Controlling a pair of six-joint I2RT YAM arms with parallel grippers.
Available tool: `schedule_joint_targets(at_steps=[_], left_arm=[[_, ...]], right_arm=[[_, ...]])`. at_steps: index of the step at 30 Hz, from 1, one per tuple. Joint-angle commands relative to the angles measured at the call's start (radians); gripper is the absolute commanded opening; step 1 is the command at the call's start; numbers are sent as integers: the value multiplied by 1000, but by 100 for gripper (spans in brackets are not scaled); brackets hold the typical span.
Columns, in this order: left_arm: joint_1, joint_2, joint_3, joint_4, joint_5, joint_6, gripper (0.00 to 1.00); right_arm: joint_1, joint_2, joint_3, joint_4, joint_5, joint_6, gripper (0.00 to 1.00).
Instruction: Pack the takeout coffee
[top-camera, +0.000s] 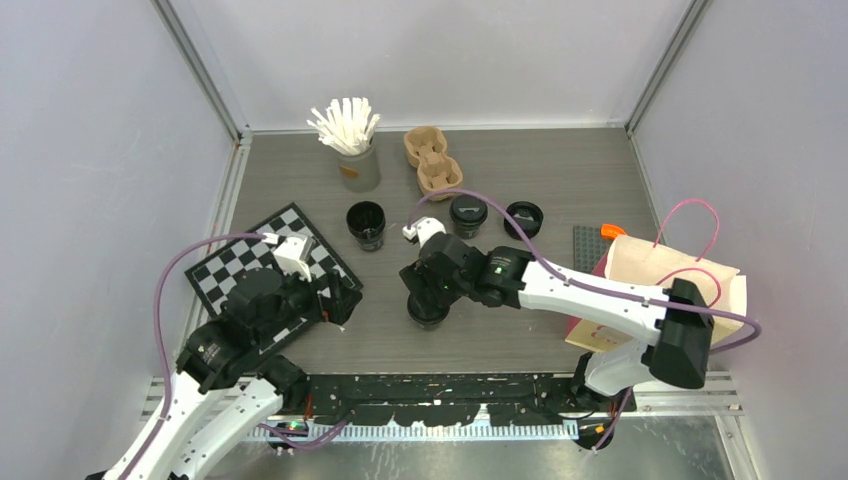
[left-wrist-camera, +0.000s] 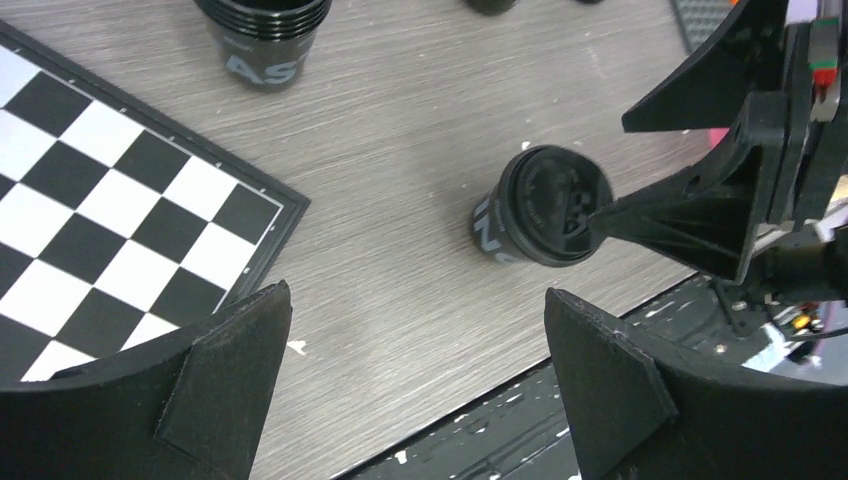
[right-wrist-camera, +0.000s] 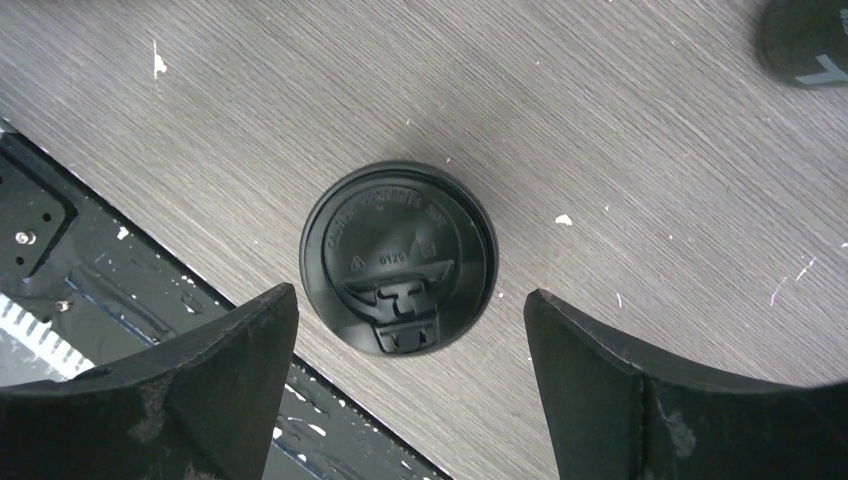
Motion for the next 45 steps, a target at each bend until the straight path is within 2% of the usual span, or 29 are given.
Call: schedule_joint_targets(at_steps=[1,7,16,20,30,45], left_arm=[[-1,-45,-11,-19,-54,59,100],[0,-77,-11,-31,-77,59,100],[0,-115,-15,-32,-83,61,100],[-1,-122,-17,-31,-83,64,100],[0,-113,-17,-32,-87,64,100],[-1,-111,-17,-34,-95,61,100]], right_arm=[[31,68,89,-14,43,-23,87],[45,130,125,-23,88,-16,82],[55,192,138,-49,106,-2,82],[55,200,131,-66,136,-3,85],[55,200,112,-41,58,2,87],[55,182,110,-34,50,-6,94]])
